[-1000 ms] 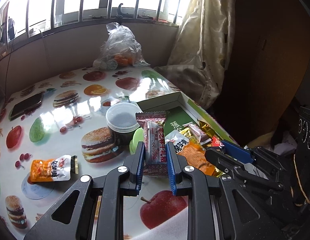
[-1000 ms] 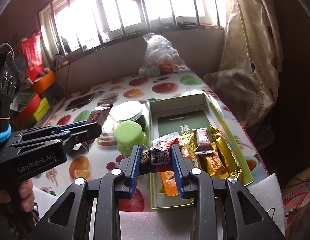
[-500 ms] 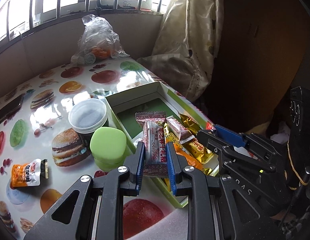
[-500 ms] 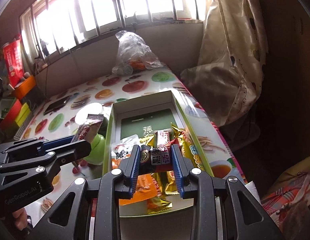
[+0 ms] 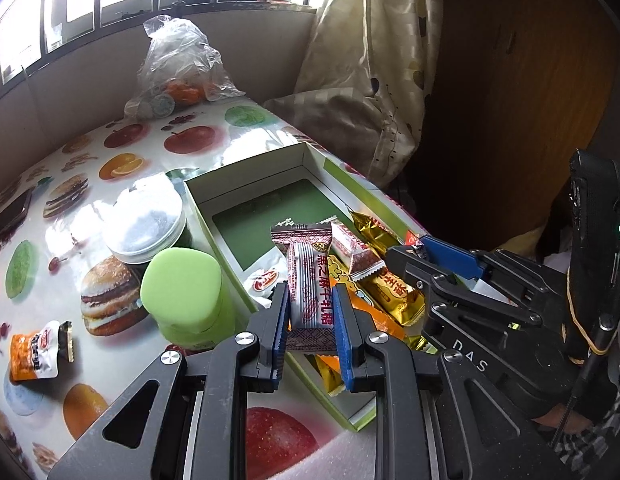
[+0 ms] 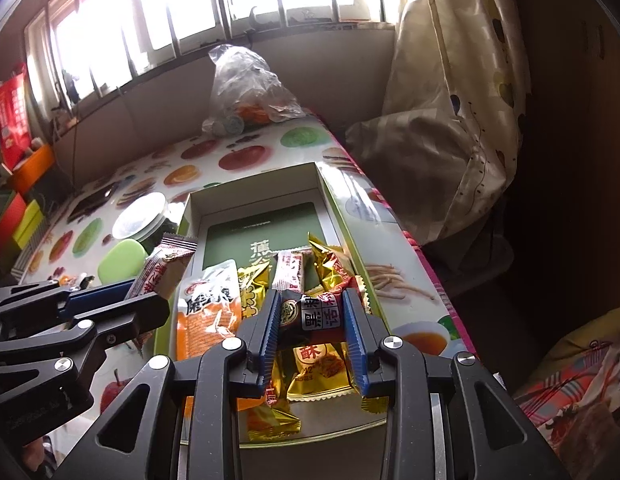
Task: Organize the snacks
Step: 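Lower the nougat bar and red packet into the green box with both grippers, then open both grippers to release the snacks into the box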
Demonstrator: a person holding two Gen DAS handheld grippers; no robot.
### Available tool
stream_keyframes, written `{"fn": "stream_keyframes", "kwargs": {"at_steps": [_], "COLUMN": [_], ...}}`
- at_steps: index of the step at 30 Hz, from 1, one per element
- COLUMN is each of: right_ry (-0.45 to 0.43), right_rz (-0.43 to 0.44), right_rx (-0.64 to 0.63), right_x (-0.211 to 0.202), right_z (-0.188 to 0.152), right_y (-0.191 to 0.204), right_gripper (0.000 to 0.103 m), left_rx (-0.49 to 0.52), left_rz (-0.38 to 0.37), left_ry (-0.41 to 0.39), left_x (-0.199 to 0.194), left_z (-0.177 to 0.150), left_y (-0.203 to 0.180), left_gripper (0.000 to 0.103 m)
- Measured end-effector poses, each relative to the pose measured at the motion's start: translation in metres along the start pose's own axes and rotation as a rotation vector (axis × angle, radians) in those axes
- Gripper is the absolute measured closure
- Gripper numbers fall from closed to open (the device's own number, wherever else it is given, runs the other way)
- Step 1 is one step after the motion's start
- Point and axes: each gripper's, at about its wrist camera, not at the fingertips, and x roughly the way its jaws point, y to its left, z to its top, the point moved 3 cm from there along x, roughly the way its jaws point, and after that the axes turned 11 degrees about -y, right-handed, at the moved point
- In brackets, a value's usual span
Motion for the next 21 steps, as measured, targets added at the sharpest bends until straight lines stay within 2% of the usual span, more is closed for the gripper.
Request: {"fn": "stream_keyframes", "kwargs": {"at_steps": [12, 21], "right_ry": [-0.004, -0.016], "right_rz": [0.033, 0.054], "right_rx": [-0.019, -0.012], "right_x": [0.013, 0.014], "right_z": [-0.001, -0.002], "right_y": [-0.002, -0.004], "right_gripper": [0.071, 0.064], "left_rx": [-0.007, -0.015], "left_rz": [0.005, 0.015], "left_ry": [0.034, 0.041], "left_x": [0.022, 0.024], "left_z": [-0.002, -0.002], "left_y": [-0.003, -0.002], "left_gripper": [0.081, 0.081]}}
